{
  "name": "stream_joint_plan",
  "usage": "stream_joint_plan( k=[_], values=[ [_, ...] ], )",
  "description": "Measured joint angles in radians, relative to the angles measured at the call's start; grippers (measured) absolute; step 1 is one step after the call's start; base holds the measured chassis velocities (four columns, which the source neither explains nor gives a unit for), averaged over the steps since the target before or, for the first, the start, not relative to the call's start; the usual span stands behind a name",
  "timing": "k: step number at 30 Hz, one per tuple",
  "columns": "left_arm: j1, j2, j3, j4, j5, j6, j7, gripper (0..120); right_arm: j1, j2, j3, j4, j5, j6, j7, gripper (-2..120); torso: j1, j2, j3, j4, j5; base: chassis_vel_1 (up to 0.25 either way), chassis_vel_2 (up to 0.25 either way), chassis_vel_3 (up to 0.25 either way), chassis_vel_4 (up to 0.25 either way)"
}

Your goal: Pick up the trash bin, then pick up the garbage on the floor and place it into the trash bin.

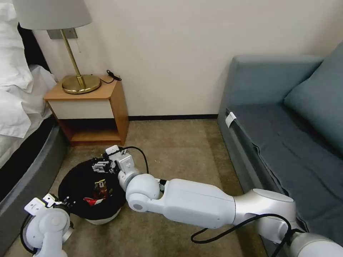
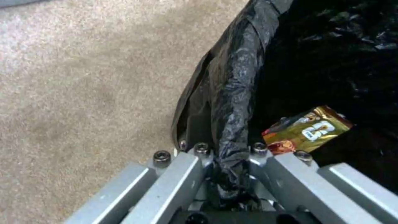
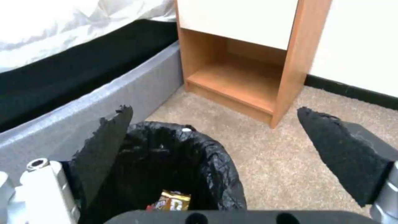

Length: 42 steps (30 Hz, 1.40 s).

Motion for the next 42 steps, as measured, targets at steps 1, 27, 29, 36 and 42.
stream_joint_plan(
  k=[1,27,29,36,42],
  values=[
    [0.001,0.000,0.000,0.001,0.004,0.000,0.004,4,-0.001,0.000,0.000,0.000,0.000,0.000,0.000,100,0.000,0.000,0.000,0.0000,0.0000,0.000,0.000,0.000,0.000],
    [0.209,0.020,-0.051,-0.132,0.577,-0.601,0.921,94,-0.123,-0.135,0.249,0.156,-0.134,0.071,-0.114,100,0.000,0.000,0.000,0.0000,0.0000,0.000,0.000,0.000,0.000],
    [0.212,0.022,-0.048,-0.136,0.578,-0.621,0.941,98,-0.151,-0.165,0.296,0.187,-0.173,0.076,-0.129,100,0.000,0.000,0.000,0.0001,0.0002,0.000,0.000,0.000,0.000],
    [0.218,0.035,-0.017,-0.168,0.625,-0.639,0.962,100,-0.363,-0.463,0.618,0.381,-0.395,0.107,-0.206,100,0.000,0.000,0.000,-0.0011,0.0006,0.000,0.000,0.000,0.000],
    [0.220,0.031,0.014,-0.169,0.676,-0.653,0.955,100,-0.662,-0.529,0.916,0.569,-0.555,0.066,-0.181,100,0.000,0.000,0.000,-0.0001,0.0004,0.000,0.000,0.000,0.000]
  ],
)
